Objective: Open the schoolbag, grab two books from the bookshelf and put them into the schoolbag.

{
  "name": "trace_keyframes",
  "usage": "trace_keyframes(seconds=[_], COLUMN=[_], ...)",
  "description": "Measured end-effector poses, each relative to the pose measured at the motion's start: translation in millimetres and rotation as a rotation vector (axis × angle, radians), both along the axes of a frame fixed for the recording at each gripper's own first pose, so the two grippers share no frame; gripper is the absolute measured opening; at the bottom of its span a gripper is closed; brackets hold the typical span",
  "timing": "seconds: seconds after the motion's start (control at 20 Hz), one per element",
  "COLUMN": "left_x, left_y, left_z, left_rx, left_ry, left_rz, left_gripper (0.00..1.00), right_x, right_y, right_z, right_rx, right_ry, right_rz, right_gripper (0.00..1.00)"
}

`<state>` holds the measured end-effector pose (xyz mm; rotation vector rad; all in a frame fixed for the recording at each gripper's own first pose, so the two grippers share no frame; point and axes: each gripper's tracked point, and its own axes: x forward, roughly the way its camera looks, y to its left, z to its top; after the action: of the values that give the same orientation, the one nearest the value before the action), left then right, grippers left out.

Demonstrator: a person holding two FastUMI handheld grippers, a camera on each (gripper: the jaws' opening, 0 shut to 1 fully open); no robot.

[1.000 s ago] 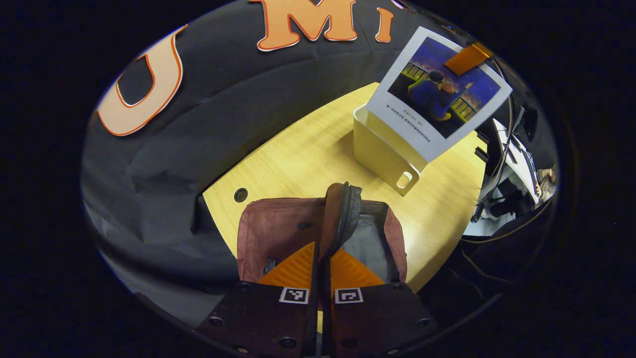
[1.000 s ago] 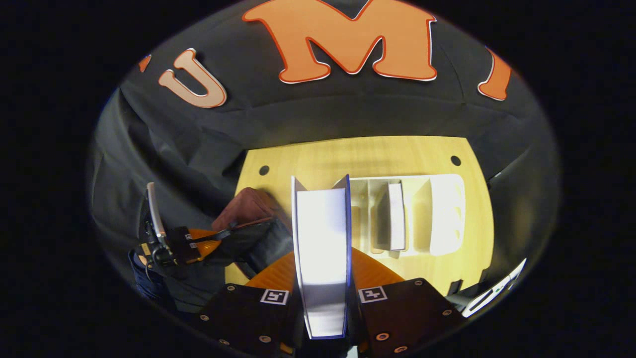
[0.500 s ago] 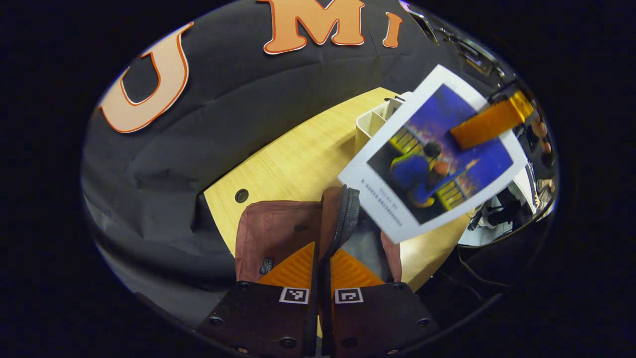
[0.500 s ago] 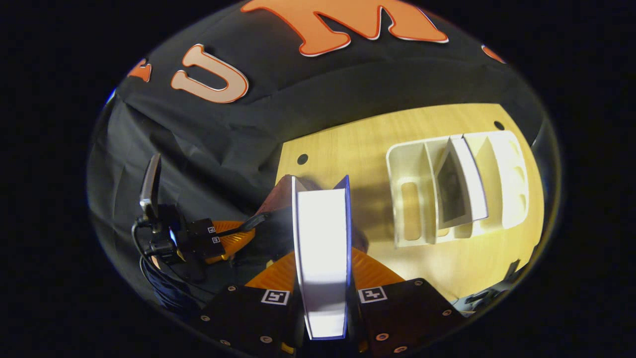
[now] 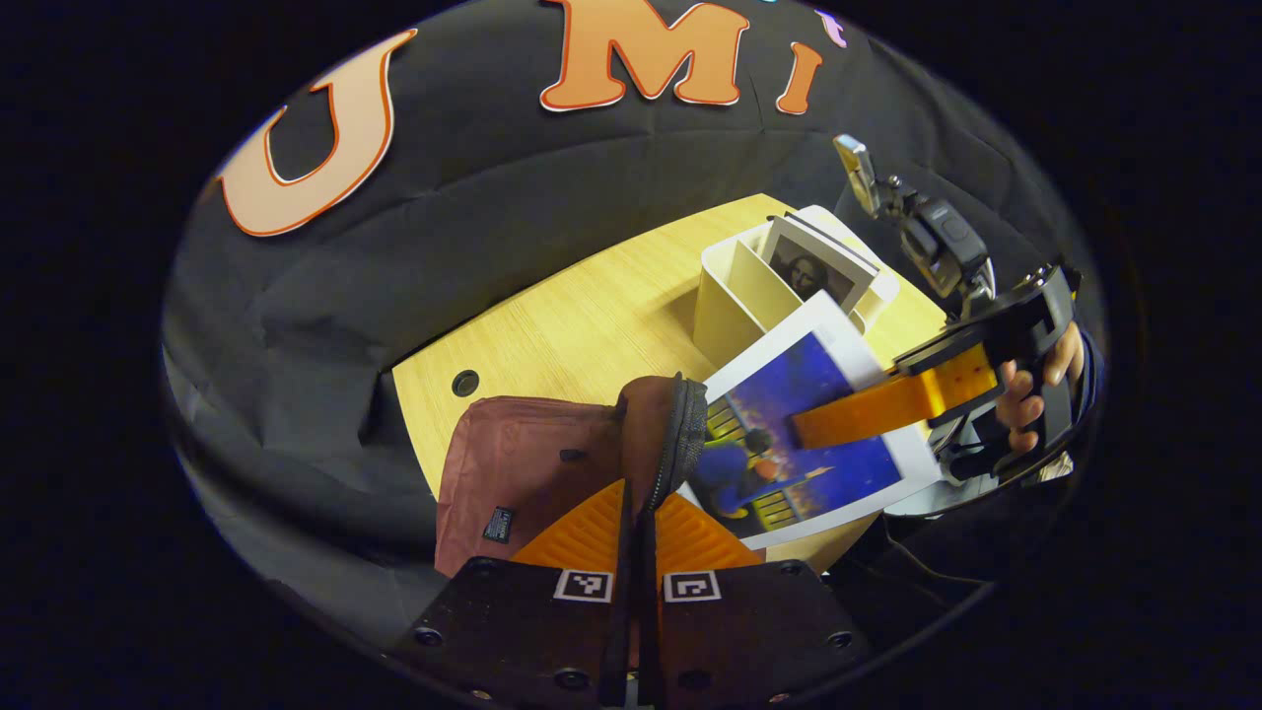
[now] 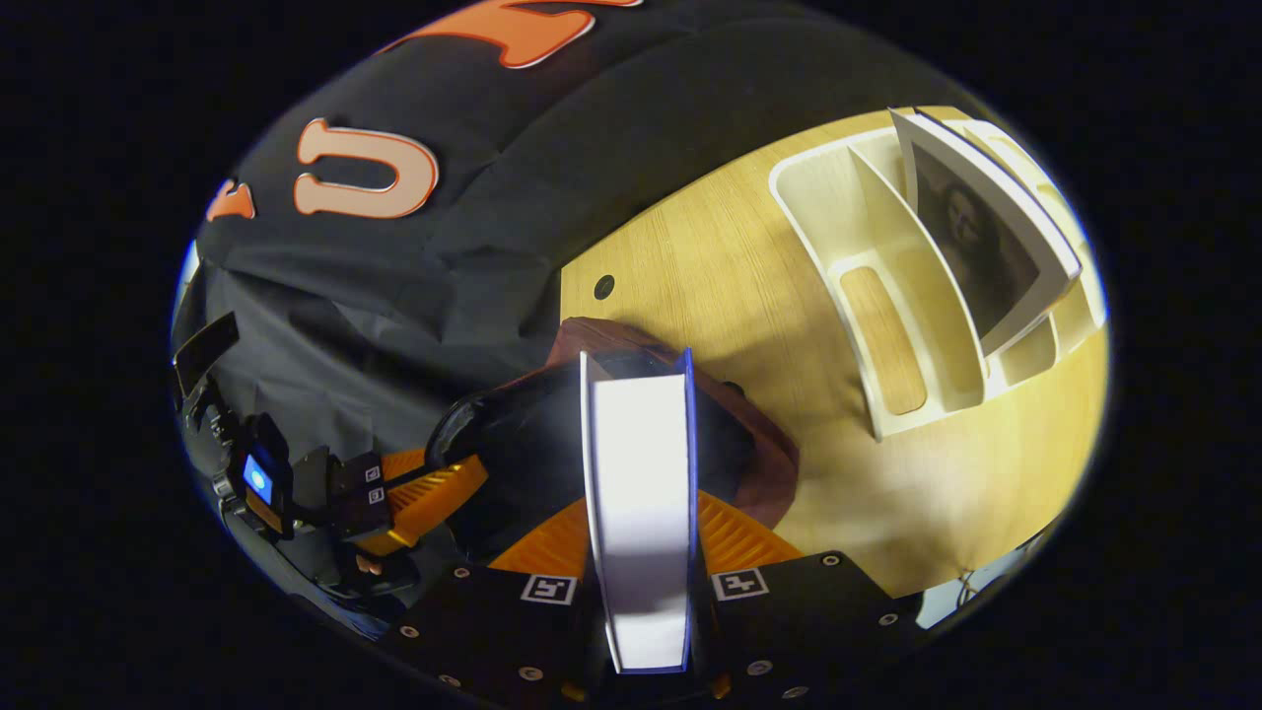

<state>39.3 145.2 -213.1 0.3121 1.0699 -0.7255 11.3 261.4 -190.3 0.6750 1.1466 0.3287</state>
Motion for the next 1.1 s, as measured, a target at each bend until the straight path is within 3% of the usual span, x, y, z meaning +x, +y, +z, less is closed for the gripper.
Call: trace_keyframes(seconds=[0.45, 0.9, 0.95, 1.0, 1.1], left_x=[-16.9, -31.8, -33.4, -34.4, -31.6], left_y=[-24.4, -43.0, -44.5, -44.0, -38.1], left_z=[3.7, 2.2, 1.0, 0.0, -4.0], left_rx=[-0.03, -0.131, -0.136, -0.133, -0.104], left_ry=[-0.015, 0.03, 0.036, 0.036, 0.027], left_rz=[-0.029, 0.004, 0.002, 0.004, 0.014], left_gripper=[0.05, 0.05, 0.05, 0.05, 0.05], right_x=[-8.5, 16.7, 20.1, 22.8, 23.8], right_y=[58.2, 74.6, 79.8, 85.1, 91.9], right_z=[-61.2, -94.2, -97.6, -98.4, -103.9], right_rx=[0.075, 0.18, 0.188, 0.199, 0.18], right_ry=[-0.002, -0.039, -0.047, -0.053, -0.066], right_rz=[-0.047, -0.236, -0.24, -0.241, -0.236], right_gripper=[0.35, 0.35, 0.24, 0.35, 0.39])
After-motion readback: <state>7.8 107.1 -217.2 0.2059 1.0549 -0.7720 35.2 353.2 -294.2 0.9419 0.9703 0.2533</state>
